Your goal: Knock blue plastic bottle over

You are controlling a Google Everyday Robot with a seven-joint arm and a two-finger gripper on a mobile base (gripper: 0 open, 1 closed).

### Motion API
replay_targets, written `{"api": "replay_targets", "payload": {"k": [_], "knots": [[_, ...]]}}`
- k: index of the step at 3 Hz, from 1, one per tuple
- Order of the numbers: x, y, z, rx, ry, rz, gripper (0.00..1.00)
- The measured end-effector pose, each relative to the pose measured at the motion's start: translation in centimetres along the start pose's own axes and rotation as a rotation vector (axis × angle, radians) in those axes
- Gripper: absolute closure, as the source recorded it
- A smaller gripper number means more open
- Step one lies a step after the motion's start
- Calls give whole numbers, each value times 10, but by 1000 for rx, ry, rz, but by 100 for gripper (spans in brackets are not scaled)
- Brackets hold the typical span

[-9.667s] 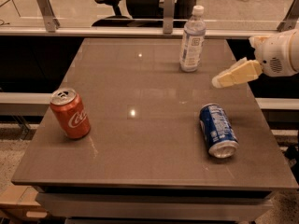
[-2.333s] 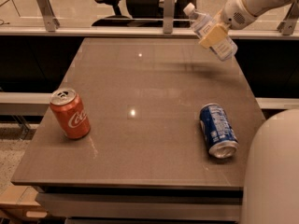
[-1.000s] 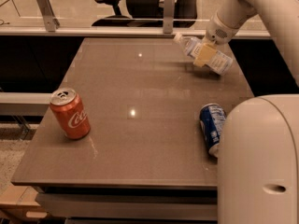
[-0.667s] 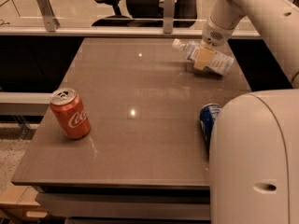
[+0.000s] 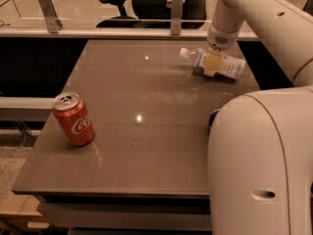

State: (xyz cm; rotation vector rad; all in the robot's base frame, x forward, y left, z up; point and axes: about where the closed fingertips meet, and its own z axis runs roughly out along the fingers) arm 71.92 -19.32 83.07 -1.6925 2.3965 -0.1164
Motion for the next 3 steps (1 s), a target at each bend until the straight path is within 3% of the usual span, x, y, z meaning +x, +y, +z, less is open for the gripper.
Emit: {"api": "replay_targets", "payload": {"k": [1,3], "knots": [[-3,0,4,16,78,-48,82],[-3,-1,11,15,83,-49,35]]}}
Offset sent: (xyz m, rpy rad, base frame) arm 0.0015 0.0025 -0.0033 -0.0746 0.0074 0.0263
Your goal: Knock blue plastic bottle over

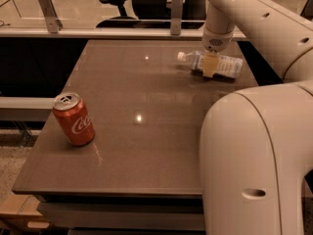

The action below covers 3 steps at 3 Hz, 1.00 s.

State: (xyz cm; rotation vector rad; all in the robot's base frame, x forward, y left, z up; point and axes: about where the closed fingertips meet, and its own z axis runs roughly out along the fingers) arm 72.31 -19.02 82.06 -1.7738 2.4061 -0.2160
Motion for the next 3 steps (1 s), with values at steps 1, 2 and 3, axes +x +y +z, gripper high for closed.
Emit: {"api": "replay_targets", "payload": {"k": [1,2,3], "knots": [[0,0,0,0,0,0,12],[0,0,-1,0,0,0,0],[0,0,-1,0,0,0,0]]}}
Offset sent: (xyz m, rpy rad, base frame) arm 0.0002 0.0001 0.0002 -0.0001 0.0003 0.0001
